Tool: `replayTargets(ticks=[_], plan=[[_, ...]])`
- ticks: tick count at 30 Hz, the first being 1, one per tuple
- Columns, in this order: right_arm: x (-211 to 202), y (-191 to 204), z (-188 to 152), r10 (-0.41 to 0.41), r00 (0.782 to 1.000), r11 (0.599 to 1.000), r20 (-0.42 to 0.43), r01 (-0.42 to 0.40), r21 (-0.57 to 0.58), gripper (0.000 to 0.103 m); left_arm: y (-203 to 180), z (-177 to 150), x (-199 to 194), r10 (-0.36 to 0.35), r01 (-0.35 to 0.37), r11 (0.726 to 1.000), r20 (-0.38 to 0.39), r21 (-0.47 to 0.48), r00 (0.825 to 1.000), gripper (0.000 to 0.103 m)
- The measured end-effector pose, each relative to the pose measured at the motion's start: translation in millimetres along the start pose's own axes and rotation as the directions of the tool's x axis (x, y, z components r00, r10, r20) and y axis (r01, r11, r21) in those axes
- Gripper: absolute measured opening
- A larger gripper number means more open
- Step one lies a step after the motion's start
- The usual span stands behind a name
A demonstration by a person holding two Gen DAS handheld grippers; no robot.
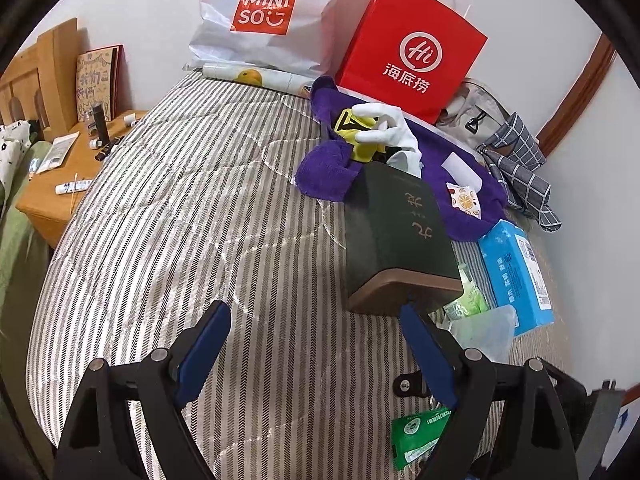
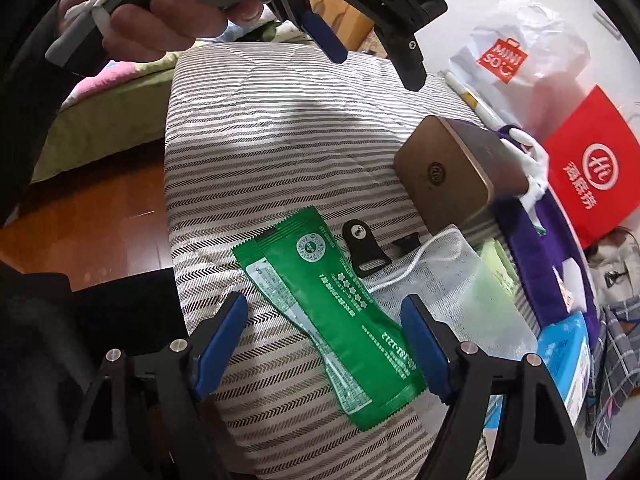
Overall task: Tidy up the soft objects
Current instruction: 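Grasp the green sachet with the right tool while the left tool moves toward the clear mesh bag, then lift the green sachet with the right tool while the left tool grasps the clear mesh bag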
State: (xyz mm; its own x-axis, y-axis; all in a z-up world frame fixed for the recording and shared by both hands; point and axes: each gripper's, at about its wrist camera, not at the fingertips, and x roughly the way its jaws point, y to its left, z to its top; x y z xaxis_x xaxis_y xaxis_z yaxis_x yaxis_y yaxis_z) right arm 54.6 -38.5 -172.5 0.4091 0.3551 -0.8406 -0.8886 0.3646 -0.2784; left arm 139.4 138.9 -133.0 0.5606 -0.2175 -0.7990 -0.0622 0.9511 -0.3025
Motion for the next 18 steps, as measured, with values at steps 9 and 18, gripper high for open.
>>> replayTargets(ticks=[9, 18], plan=[[4.0, -10.0, 5.6, 0.159, 0.985, 0.986, -0.062, -0.155, 0.059, 0.035, 4.4, -4.1, -8.0, 0.001, -0.001, 1.000, 0.010, -0.016, 1.000, 0.086], [-0.3, -26.4, -5.9, 0.174, 0.985, 0.948, 0.016, -0.172, 0.266, 0.023, -1.1, -12.0, -10.5, -0.002, 0.002, 1.000, 0.007, -0.008, 1.000, 0.086]])
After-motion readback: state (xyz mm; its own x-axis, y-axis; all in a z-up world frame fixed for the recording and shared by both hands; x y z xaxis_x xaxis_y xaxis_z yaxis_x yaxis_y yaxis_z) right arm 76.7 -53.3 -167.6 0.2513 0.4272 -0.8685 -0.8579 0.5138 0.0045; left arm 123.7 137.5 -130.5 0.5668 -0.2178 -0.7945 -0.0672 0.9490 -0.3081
